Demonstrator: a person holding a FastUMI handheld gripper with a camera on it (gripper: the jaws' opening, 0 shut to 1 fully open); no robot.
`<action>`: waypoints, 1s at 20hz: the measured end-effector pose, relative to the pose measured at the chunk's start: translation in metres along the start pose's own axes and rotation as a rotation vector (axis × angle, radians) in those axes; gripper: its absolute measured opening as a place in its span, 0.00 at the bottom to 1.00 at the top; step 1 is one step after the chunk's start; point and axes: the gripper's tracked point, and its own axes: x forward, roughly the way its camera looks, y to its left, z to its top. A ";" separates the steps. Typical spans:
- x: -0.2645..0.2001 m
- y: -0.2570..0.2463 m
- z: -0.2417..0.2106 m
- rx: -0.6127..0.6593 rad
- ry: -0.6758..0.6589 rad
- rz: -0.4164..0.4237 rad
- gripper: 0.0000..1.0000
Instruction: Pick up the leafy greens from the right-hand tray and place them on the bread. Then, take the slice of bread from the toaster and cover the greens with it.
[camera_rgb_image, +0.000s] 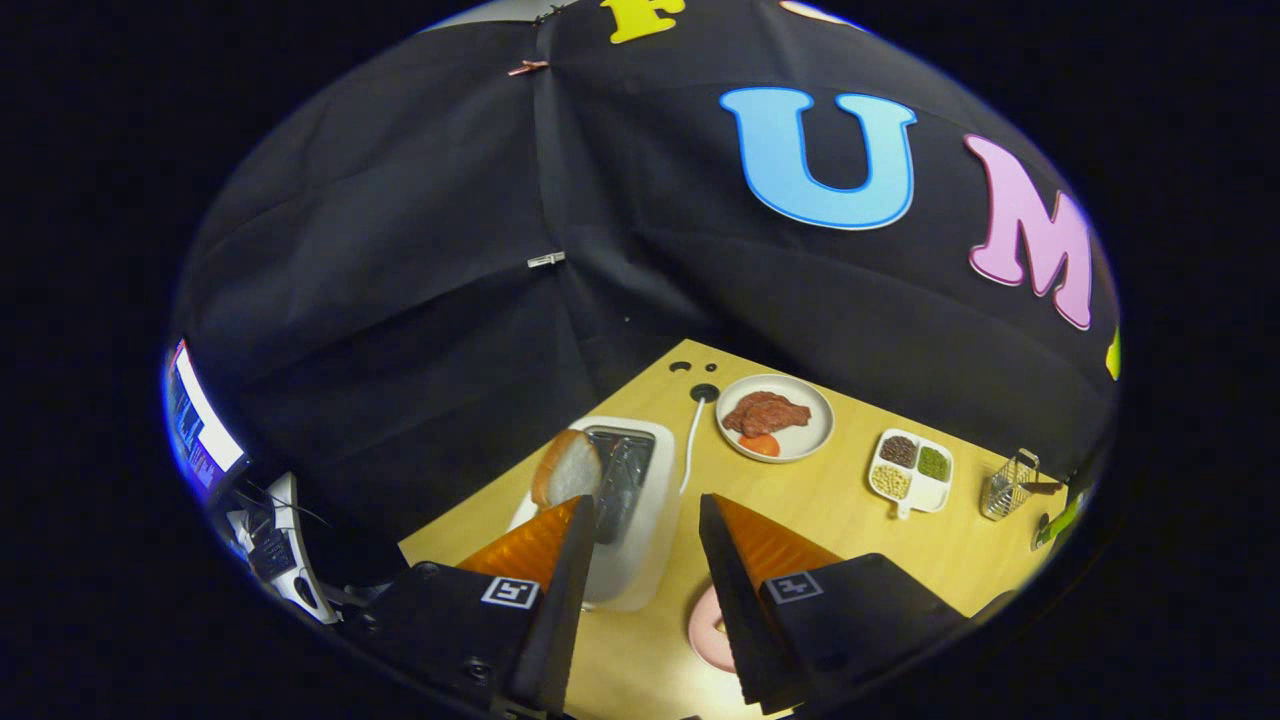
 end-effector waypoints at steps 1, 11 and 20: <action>0.012 0.011 0.004 -0.013 0.007 0.001 0.66; 0.102 0.039 -0.031 -0.062 0.186 -0.142 0.64; 0.115 0.041 -0.040 0.086 0.215 -0.109 0.14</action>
